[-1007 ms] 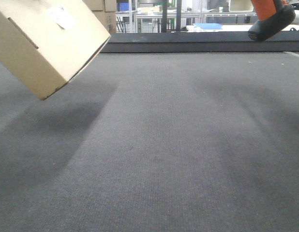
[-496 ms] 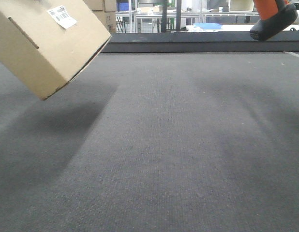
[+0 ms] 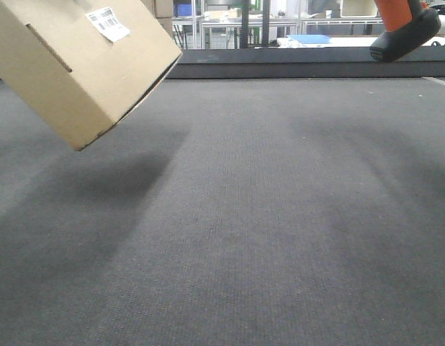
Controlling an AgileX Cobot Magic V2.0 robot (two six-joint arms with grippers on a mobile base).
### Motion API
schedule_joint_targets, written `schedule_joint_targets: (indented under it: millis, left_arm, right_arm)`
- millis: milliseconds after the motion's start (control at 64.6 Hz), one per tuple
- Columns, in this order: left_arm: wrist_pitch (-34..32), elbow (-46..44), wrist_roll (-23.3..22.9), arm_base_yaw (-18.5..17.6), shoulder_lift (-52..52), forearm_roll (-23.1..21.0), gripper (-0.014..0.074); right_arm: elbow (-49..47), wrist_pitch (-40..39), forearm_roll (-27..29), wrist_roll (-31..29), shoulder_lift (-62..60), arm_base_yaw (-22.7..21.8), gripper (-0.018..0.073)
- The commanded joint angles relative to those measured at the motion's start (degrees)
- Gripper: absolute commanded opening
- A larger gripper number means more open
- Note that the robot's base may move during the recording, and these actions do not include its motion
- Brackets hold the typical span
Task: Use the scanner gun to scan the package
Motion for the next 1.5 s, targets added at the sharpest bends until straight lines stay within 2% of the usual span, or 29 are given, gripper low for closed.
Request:
schedule_joint_targets:
  millis: [0, 155, 372, 589, 775, 914, 1022, 1084, 1208, 1270, 1487]
  left_arm:
    - [-0.28, -0.45, 0.48, -0.24, -0.72, -0.86, -0.0111]
    - [-0.28, -0.45, 0.48, -0.24, -0.72, -0.72, -0.0111]
    - [-0.28, -0.45, 0.48, -0.24, -0.72, -0.72, -0.0111]
    - [-0.28, -0.45, 0.48, -0.24, -0.72, -0.72, -0.0111]
    - [-0.28, -0.45, 0.48, -0.24, -0.72, -0.72, -0.0111]
    - [-0.28, -0.45, 0.48, -0.24, -0.72, -0.72, -0.0111]
    - [-0.28, -0.45, 0.48, -0.24, -0.72, -0.72, -0.0111]
    - [-0.28, -0.45, 0.48, -0.24, -0.72, -0.72, -0.0111]
    - [-0.28, -0.45, 0.48, -0.24, -0.72, -0.73, -0.0111]
    - [-0.28, -0.45, 0.48, -0.24, -0.72, -0.73, -0.0111]
    - [-0.28, -0.45, 0.48, -0.24, -0.72, -0.73, -0.0111]
  right_arm:
    - [-0.94, -4.18, 2.88, -0.15, -0.88, -0.32, -0.0154]
    - [-0.94, -4.18, 6.79, -0.15, -2.37, -0.32, -0.0154]
    - [-0.81, -2.53, 16.95, -0.15, -5.83, -0.83, -0.0154]
    - [2.81, -0.98, 20.36, -0.06, -10.02, -5.08, -0.0154]
    - [11.06, -7.01, 25.44, -0.06, -14.03, -8.17, -0.0161]
    - [17.60, -12.28, 25.45, 0.20, -15.84, -8.29, -0.0161]
    - [21.94, -17.37, 23.79, 7.48, -16.21, -8.29, -0.0162]
    - [24.14, -21.75, 20.48, 10.59, -16.21, -8.29, -0.0162]
    - [28.61, -29.55, 10.38, 18.09, -16.21, -8.29, -0.0162]
    - [29.46, -30.29, 8.15, 18.32, -16.21, -8.29, -0.0162]
    - [30.87, -32.78, 8.14, 18.32, -14.28, -8.29, -0.0162]
